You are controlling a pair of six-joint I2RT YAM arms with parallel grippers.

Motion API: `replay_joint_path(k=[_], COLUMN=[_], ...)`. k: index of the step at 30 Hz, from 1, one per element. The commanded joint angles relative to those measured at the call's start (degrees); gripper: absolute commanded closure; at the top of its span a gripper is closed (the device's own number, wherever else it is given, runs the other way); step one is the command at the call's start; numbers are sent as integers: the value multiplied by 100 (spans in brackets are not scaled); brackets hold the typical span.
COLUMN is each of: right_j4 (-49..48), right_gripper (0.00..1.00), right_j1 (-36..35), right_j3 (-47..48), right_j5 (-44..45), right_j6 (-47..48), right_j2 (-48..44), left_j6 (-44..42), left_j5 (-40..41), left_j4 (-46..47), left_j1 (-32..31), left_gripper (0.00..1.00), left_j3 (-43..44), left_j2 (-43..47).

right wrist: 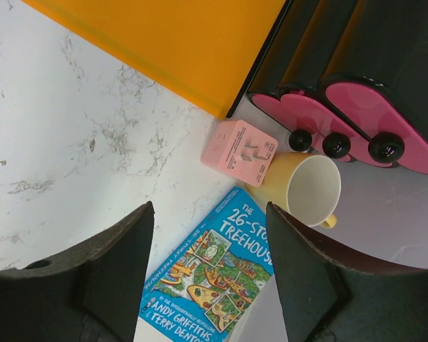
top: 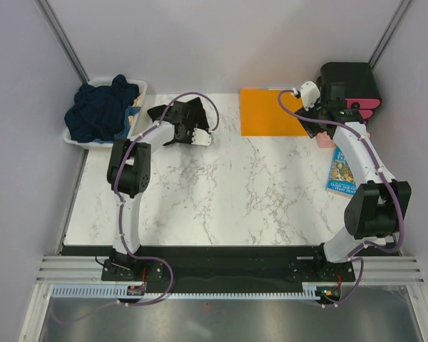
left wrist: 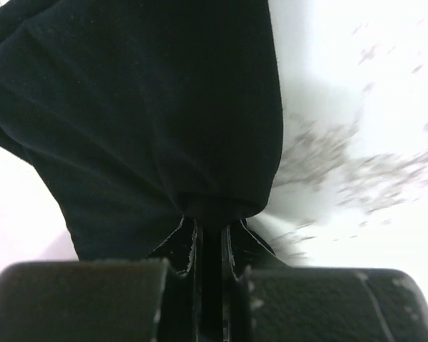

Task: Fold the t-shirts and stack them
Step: Neatly place the folded tshirt to the corner

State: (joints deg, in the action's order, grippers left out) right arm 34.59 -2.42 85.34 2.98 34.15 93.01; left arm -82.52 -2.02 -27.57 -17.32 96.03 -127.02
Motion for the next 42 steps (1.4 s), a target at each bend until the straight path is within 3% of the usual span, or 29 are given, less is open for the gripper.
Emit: replay_joint_path(k=[1,4,9,14,21,23,25,27,30,31,38,41,42], right_j4=[13,48,101,136,197,206,197,189,189,189,162,276,346], right_gripper=[28,28,29,28,29,28,28,28,28,28,28,27,27], right_j1=[-22,-22,-48,-110,-198,-207,-207,-207,-215,-207,-207,-216,-250], right_j3=[229,264,404,466,659,686,703,703,712,712,651,519,466], right_j5=[-96,-122,-105,-96,27,18,36,36,18,18,-105,-281,-490], right_j6=[-163,-172,-216,-260,-216,-207,-207,-181,-155,-137,-163,-172,-155], right_j2=[103,182,279,393,560,595,648,674,692,692,622,464,333], left_j6=[-1466,-2064,-2260,-2865,-2630,-2454,-2400,-2435,-2339,-2356,-1726,-235,963], left_j5=[185,124,-78,-378,-791,-931,-1106,-1160,-1292,-1344,-1389,-1336,-1362], left_j4=[-284,-196,-126,-46,59,259,384,480,524,577,964,938,851], left_j1=[378,607,888,1099,1108,1082,1055,1020,985,985,854,792,783], left_gripper=[98,98,98,98,98,83,53,51,19,2,1,1,1], left_j3=[355,522,1171,1242,1138,684,287,-258,-874,-1049,-2149,-1949,-1817], left_j2=[-428,-560,-859,-999,-852,-632,-228,36,563,878,2179,2776,2901])
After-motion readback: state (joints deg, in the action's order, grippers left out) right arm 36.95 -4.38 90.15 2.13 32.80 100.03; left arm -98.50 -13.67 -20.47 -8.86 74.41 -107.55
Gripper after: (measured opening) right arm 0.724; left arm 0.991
